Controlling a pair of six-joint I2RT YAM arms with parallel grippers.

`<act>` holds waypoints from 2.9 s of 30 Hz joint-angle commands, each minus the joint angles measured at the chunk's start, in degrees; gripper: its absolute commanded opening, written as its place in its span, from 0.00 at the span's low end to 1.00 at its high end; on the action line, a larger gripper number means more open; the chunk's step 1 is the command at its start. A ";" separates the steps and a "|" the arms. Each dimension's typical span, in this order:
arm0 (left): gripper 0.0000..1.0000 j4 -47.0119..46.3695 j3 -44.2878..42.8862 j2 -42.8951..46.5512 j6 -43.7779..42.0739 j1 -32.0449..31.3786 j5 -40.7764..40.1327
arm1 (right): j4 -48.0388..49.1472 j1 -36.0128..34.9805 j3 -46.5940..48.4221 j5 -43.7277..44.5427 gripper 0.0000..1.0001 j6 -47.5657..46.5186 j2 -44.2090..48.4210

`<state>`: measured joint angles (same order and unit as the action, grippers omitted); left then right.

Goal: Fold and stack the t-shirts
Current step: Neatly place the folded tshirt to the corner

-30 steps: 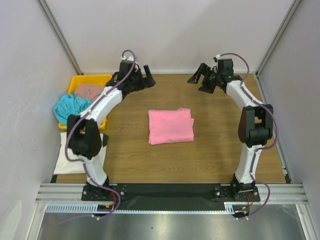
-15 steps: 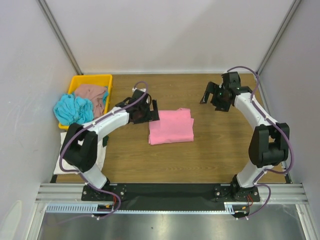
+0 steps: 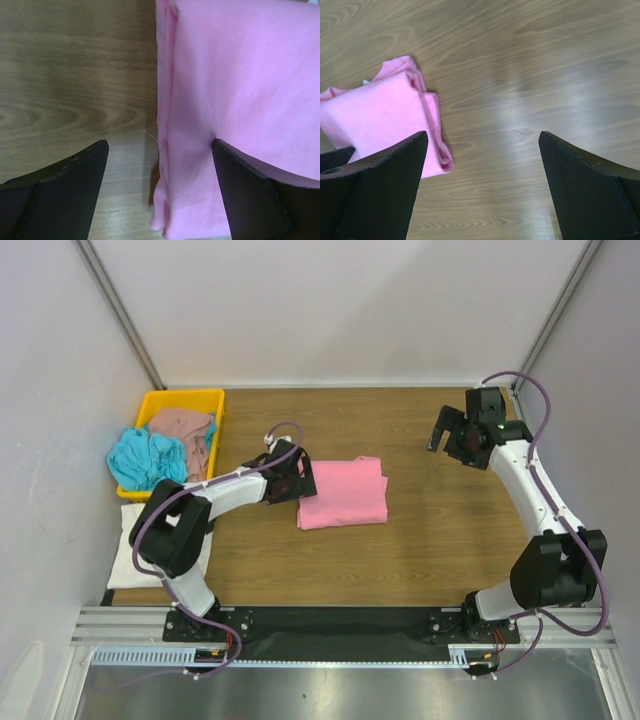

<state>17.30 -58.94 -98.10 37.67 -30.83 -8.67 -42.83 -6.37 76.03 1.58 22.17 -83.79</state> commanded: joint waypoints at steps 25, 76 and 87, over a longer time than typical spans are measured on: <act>0.00 1.94 1.72 -2.37 3.30 -2.83 -9.87 | -5.43 2.59 1.50 9.67 1.00 3.75 6.97; 0.00 38.86 16.21 51.78 -54.79 12.10 -27.19 | 8.64 3.03 -15.12 13.27 1.00 6.21 6.80; 0.00 20.77 22.37 61.54 -76.75 29.14 -28.69 | 7.94 3.12 -12.40 12.57 1.00 8.32 1.09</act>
<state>47.75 -36.64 -37.87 -27.55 -7.25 -35.29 -35.29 -3.51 60.77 14.09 28.69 -81.69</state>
